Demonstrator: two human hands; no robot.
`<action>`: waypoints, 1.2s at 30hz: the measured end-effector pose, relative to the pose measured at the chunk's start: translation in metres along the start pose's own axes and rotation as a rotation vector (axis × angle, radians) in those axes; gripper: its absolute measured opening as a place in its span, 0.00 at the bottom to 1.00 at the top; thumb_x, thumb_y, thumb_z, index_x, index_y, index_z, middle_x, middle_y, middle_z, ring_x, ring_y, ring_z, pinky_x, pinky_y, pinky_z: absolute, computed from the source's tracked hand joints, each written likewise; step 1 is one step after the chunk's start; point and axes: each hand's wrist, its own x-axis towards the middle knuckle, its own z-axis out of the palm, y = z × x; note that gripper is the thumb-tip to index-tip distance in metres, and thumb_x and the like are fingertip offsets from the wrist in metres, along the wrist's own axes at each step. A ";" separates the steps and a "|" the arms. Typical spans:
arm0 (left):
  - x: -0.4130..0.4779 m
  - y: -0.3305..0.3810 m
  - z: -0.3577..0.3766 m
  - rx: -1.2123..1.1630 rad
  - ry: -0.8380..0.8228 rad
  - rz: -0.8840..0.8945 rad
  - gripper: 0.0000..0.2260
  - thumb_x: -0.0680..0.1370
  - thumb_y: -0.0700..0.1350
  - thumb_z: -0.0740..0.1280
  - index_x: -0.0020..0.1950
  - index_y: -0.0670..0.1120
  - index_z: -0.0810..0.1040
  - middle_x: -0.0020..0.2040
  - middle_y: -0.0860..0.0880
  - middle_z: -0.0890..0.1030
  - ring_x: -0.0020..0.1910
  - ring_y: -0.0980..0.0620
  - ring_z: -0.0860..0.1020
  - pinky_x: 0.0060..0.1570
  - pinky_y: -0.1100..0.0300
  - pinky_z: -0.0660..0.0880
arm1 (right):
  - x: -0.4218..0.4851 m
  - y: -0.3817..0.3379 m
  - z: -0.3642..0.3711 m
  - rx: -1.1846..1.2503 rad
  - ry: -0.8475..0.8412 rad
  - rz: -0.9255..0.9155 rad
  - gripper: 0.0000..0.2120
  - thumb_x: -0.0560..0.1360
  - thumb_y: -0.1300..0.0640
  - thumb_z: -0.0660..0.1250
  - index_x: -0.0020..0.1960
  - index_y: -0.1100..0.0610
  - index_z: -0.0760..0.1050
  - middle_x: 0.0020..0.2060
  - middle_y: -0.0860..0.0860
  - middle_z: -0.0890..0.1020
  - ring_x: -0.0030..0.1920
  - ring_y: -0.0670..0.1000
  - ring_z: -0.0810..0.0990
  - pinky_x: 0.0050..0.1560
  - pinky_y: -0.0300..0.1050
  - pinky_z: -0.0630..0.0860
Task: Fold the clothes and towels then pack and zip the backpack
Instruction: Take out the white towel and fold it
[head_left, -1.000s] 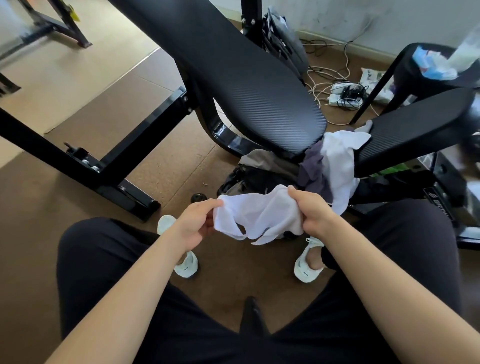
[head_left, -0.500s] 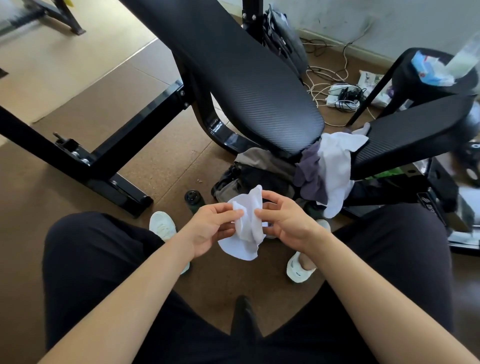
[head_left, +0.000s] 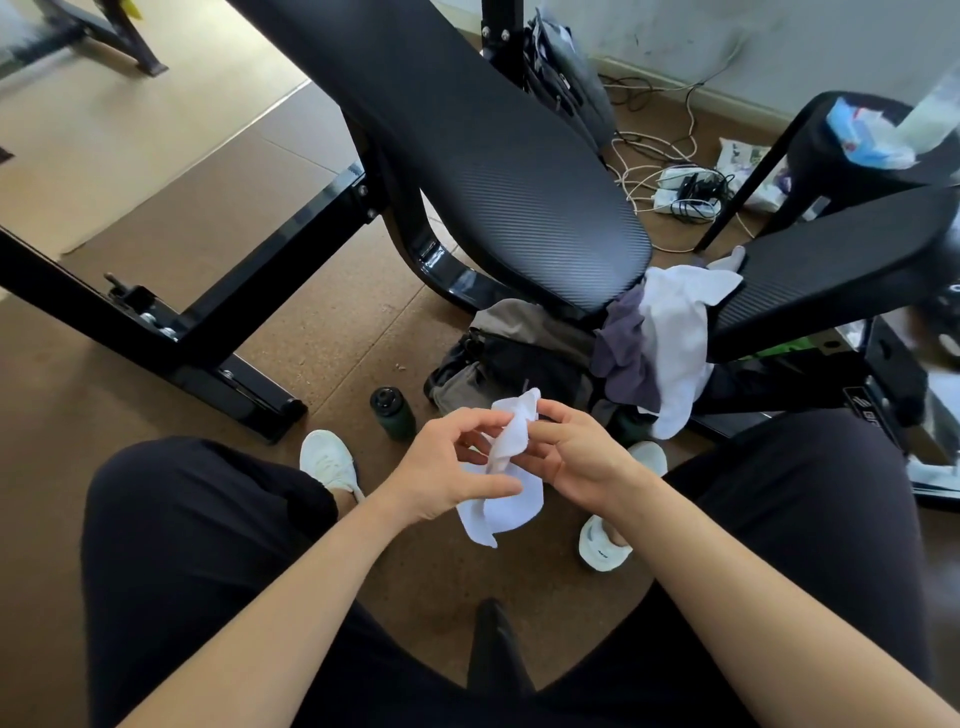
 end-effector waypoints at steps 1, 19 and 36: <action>0.000 -0.001 0.003 0.099 0.024 0.056 0.28 0.71 0.43 0.81 0.69 0.50 0.78 0.58 0.53 0.81 0.56 0.55 0.79 0.53 0.64 0.79 | 0.000 0.000 0.000 0.023 0.007 0.013 0.15 0.80 0.71 0.64 0.66 0.63 0.76 0.59 0.64 0.83 0.58 0.63 0.84 0.61 0.60 0.80; -0.001 0.009 -0.013 -0.133 0.078 0.091 0.12 0.76 0.38 0.75 0.60 0.45 0.86 0.52 0.51 0.88 0.54 0.51 0.85 0.55 0.58 0.81 | 0.006 -0.007 -0.007 -0.965 0.066 -0.511 0.01 0.74 0.54 0.75 0.45 0.48 0.83 0.45 0.46 0.81 0.44 0.51 0.81 0.48 0.50 0.79; -0.004 0.007 -0.022 0.248 0.332 0.410 0.07 0.74 0.39 0.78 0.51 0.45 0.87 0.45 0.53 0.87 0.44 0.57 0.85 0.44 0.57 0.83 | -0.005 -0.007 0.001 -0.643 -0.043 -0.336 0.09 0.79 0.52 0.71 0.45 0.57 0.83 0.37 0.56 0.84 0.38 0.49 0.78 0.41 0.44 0.73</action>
